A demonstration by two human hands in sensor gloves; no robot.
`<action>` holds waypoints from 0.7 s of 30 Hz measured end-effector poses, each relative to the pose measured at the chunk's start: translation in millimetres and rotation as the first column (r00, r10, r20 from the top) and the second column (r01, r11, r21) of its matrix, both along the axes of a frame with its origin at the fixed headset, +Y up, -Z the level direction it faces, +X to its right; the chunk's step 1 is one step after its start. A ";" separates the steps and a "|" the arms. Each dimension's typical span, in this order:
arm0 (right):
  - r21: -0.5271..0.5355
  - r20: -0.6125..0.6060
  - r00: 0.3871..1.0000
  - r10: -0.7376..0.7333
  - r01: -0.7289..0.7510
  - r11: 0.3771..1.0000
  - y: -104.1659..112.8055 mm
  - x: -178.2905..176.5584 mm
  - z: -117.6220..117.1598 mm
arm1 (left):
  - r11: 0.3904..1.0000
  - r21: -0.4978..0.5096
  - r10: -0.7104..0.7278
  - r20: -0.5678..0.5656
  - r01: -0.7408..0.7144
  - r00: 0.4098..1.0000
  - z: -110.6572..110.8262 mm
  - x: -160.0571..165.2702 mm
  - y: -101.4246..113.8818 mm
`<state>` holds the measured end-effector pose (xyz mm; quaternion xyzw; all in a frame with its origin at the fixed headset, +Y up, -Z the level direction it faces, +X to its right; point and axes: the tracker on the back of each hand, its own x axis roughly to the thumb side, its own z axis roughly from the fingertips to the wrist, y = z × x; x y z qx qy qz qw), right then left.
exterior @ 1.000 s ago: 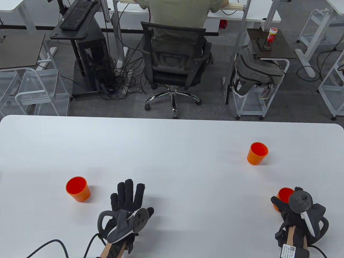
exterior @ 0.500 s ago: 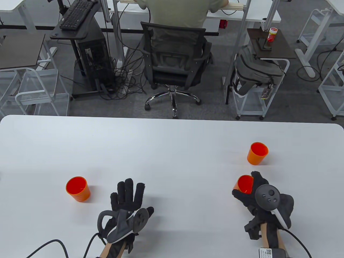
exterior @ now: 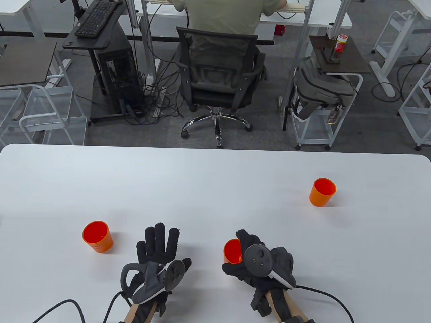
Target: Nest cup into cup
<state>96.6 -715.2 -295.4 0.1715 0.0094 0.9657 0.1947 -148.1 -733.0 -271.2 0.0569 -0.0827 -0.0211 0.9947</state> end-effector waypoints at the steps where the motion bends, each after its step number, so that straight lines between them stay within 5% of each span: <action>1: -0.001 -0.012 1.000 0.001 -0.001 1.000 -2.1 -4.9 1.3 | 1.000 0.000 0.000 0.000 0.000 1.000 0.0 -0.1 0.0; 21: 0.007 -0.076 0.991 0.110 -0.109 0.994 -23.4 -34.0 8.0 | 1.000 -0.006 -0.003 -0.011 0.003 1.000 -0.5 -1.9 -0.2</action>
